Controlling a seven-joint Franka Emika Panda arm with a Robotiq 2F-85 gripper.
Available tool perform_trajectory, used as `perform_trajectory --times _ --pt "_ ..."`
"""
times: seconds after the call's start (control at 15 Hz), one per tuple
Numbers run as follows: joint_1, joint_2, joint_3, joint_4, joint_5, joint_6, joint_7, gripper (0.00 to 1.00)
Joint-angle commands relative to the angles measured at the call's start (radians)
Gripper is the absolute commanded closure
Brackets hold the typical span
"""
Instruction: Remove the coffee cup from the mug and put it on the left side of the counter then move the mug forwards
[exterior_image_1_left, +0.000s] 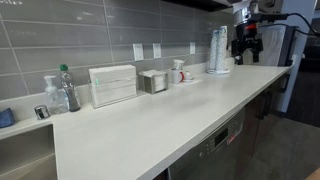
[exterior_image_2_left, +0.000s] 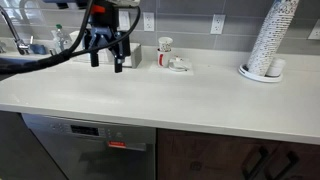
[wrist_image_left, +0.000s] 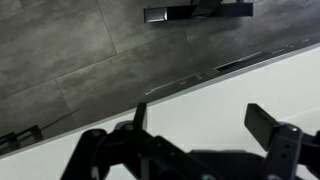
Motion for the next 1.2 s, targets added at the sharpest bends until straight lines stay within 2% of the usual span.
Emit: perform_trajectory --times 0.0,0.53,0.6,0.8,1.13 --pt "-0.005 0.001 0.005 0.002 0.001 -0.002 -0.001 0.00" --pt "-0.005 0.001 0.005 0.002 0.001 -0.002 -0.001 0.00" --pt "-0.003 0.031 0.012 0.042 0.066 -0.028 0.104 0.00" --pt "0.008 0.107 0.027 0.159 0.192 -0.071 0.228 0.00" --pt "0.005 0.263 0.046 0.376 0.354 -0.069 0.456 0.00"
